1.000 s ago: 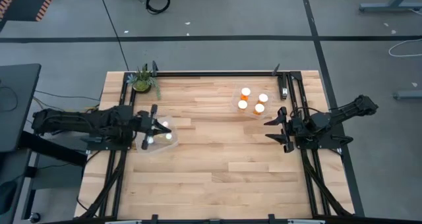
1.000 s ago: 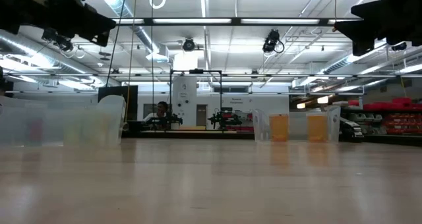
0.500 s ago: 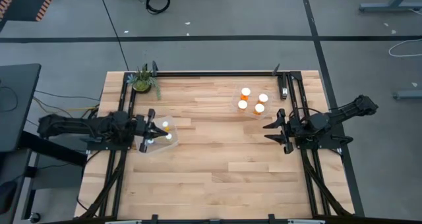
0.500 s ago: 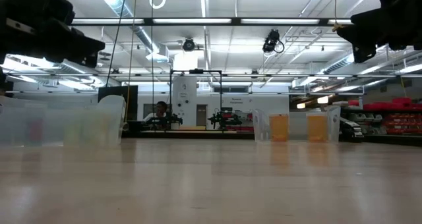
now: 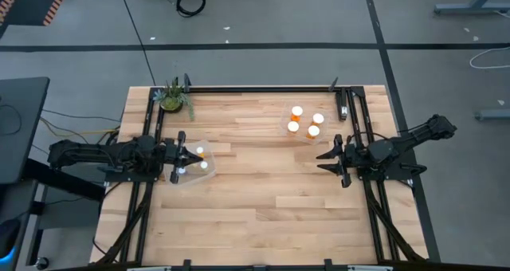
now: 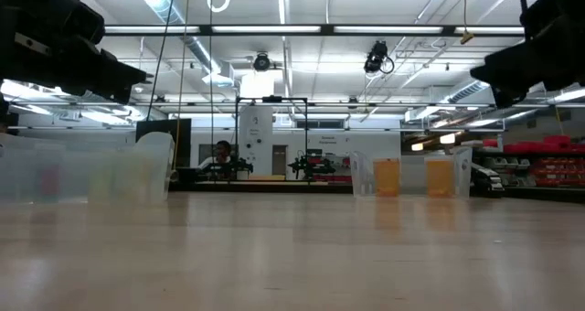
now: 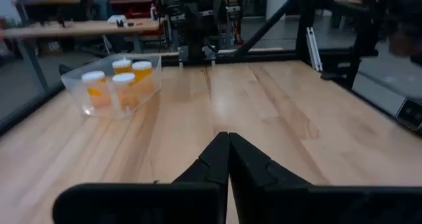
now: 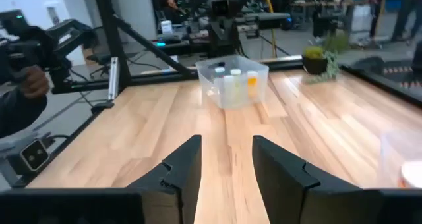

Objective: Pick and place medicine bottles into bin by pill shape (circle, oval)
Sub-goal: Return to Home Position

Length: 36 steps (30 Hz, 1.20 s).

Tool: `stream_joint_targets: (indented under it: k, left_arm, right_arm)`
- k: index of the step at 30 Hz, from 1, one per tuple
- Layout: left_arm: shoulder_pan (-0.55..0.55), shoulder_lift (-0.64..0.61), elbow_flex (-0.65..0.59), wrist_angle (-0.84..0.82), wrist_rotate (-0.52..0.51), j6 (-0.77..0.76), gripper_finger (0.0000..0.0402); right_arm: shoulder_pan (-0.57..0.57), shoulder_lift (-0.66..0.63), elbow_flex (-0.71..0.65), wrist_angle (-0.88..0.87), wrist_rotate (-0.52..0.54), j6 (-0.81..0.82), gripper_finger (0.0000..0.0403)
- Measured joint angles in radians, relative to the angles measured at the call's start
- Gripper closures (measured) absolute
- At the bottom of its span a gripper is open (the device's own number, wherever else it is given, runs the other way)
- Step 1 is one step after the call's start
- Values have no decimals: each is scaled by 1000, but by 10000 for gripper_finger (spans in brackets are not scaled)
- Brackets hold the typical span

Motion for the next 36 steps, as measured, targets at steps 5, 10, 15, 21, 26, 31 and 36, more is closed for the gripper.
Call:
stream_joint_targets:
  k: [5, 10, 15, 21, 26, 31, 36]
  left_arm:
    - [0, 0, 0, -3, 0, -60, 377]
    - [1, 0, 0, 4, -1, -8, 384]
    - [1, 0, -1, 15, 0, 123, 389]
    - [1, 0, -1, 25, 0, 149, 378]
    - [1, 0, -1, 25, 0, 150, 369]
    - [1, 0, -1, 25, 0, 150, 369]
    - [1, 0, -1, 25, 0, 150, 377]
  right_arm:
    - [-1, 2, -4, -4, 14, 39, 267]
    - [-1, 3, -3, -17, 12, 39, 267]
    - [-1, 3, -3, -20, 3, 50, 268]
    - [-1, 3, -2, -21, 2, 28, 268]
    - [-1, 3, -2, -21, 1, 26, 267]
    - [-1, 3, -2, -21, 0, 25, 268]
    - [-1, 3, -2, -22, -1, 25, 266]
